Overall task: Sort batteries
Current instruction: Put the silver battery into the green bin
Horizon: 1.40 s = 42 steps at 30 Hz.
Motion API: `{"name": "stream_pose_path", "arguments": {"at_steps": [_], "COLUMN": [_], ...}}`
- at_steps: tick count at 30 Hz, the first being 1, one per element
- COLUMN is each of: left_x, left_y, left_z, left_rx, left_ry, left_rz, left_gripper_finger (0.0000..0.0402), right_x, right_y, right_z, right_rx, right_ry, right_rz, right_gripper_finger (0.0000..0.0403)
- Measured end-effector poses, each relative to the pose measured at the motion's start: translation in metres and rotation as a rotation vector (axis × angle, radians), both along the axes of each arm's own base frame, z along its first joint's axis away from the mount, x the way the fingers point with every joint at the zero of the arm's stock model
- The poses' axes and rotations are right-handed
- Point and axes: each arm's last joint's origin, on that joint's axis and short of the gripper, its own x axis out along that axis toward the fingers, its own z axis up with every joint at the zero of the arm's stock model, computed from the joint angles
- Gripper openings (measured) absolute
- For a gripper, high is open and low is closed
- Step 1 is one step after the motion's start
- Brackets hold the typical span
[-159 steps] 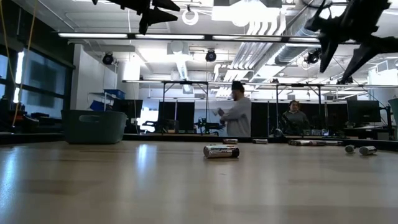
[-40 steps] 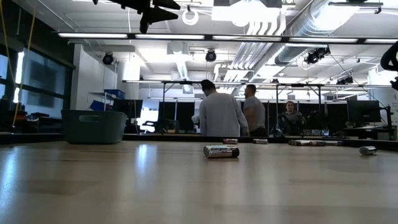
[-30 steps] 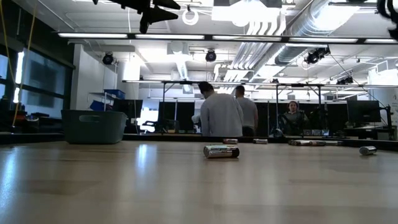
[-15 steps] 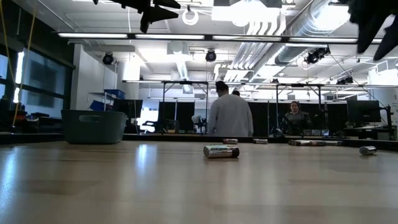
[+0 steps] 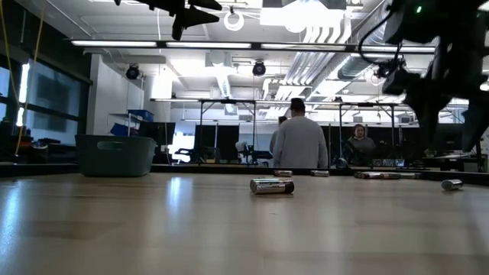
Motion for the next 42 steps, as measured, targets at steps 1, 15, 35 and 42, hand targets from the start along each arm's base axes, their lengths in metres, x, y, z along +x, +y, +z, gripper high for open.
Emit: {"name": "stream_pose_path", "arguments": {"at_steps": [1, 15, 35, 42], "left_x": [0.0, 0.0, 0.0, 0.0], "left_y": [0.0, 0.0, 0.0, 0.0], "left_z": [0.0, 0.0, 0.0, 0.0], "left_rx": [0.0, 0.0, 0.0, 0.001], "left_ry": [0.0, 0.0, 0.001, 0.002], "left_rz": [0.0, 0.0, 0.001, 0.001], "left_gripper_finger": [0.0129, 0.0129, 0.0129, 0.0129], "right_x": [-0.001, -0.01, 0.019, 0.037], "right_y": [-0.004, -0.028, -0.036, -0.047], "right_z": [-0.005, -0.049, -0.068, -0.035], "right_rx": [0.004, 0.086, -0.011, -0.233], "right_ry": [-0.001, -0.024, 0.001, 0.027], "right_rz": [-0.017, -0.16, 0.046, 0.077], "right_gripper_finger": [0.0224, 0.0215, 0.0024, 0.0023]}}
